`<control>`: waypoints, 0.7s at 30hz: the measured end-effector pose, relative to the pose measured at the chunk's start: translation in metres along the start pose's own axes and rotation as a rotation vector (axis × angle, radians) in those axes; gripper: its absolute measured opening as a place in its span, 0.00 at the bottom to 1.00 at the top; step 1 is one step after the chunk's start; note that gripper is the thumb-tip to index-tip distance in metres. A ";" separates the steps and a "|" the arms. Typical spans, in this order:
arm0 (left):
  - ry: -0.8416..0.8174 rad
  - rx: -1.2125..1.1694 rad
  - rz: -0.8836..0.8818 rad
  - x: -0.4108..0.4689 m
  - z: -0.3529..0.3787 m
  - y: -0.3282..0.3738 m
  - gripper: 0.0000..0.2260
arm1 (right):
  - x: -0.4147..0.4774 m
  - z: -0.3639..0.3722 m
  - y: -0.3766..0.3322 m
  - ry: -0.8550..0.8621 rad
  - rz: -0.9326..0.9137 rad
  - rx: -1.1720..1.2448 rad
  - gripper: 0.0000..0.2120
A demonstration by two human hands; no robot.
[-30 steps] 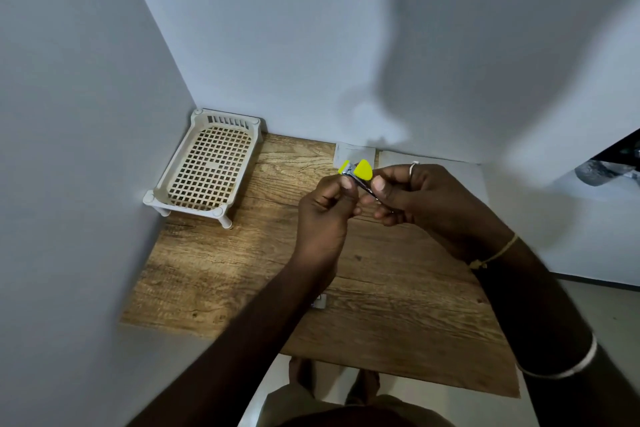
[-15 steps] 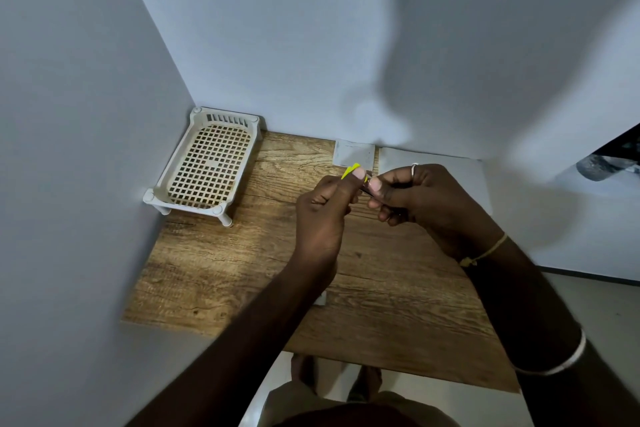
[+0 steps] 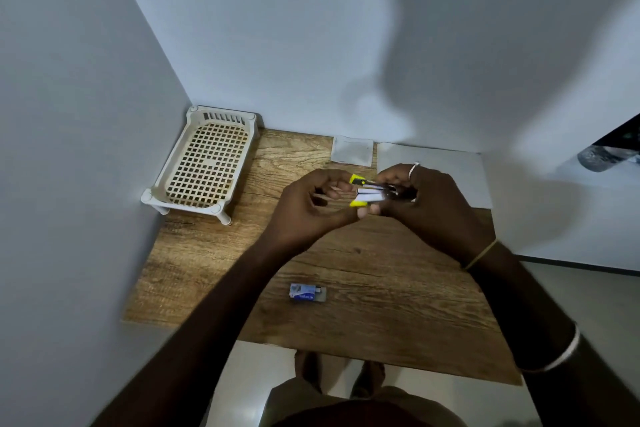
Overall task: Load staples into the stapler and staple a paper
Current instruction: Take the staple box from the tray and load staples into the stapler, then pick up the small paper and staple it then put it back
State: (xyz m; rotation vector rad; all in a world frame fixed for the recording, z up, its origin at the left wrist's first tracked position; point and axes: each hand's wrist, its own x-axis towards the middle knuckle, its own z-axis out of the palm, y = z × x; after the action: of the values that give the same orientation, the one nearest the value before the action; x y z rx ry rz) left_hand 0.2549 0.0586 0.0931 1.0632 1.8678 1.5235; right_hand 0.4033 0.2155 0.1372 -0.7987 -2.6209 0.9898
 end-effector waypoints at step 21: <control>-0.362 0.945 -0.077 -0.027 0.046 -0.126 0.28 | -0.037 0.146 0.106 -0.188 0.146 -0.220 0.16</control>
State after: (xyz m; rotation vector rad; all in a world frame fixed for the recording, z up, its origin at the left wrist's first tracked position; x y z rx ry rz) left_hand 0.2741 0.0549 -0.0426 1.4864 2.3254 0.2871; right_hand 0.4207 0.1820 -0.0433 -1.0051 -2.9065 0.8586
